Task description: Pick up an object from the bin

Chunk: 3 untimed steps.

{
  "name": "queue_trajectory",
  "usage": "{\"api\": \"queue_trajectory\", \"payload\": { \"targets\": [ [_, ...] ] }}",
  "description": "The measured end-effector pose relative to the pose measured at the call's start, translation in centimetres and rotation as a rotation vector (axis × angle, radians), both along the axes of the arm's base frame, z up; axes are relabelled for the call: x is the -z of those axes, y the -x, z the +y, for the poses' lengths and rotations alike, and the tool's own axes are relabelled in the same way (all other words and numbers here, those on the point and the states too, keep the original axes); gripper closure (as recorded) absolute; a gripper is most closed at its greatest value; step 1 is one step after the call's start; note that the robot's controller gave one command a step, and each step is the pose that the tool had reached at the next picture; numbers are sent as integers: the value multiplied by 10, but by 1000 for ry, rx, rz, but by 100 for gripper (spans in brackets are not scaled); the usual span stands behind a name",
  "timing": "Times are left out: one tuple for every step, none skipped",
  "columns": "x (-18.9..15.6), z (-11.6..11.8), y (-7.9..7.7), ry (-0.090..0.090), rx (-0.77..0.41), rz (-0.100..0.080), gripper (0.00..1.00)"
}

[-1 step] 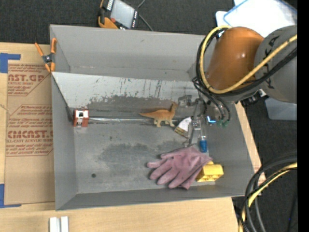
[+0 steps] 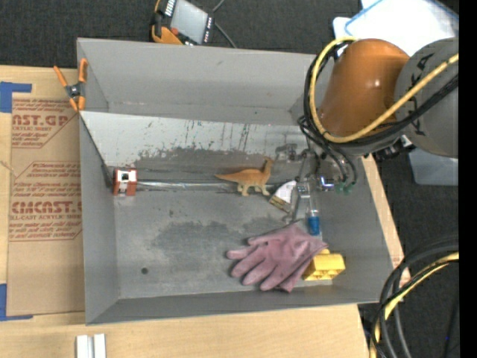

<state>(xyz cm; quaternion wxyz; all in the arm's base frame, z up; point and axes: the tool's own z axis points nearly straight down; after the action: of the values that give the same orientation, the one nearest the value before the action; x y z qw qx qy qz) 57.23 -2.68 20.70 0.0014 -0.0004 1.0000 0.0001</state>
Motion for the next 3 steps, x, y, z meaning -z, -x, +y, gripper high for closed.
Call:
{"api": "queue_trajectory", "payload": {
  "targets": [
    [140, -9, 52, -1, -130, 6, 0],
    [75, -7, 56, 1, -106, -15, 0],
    [128, -8, 54, -2, -124, 8, 0]
  ]
}}
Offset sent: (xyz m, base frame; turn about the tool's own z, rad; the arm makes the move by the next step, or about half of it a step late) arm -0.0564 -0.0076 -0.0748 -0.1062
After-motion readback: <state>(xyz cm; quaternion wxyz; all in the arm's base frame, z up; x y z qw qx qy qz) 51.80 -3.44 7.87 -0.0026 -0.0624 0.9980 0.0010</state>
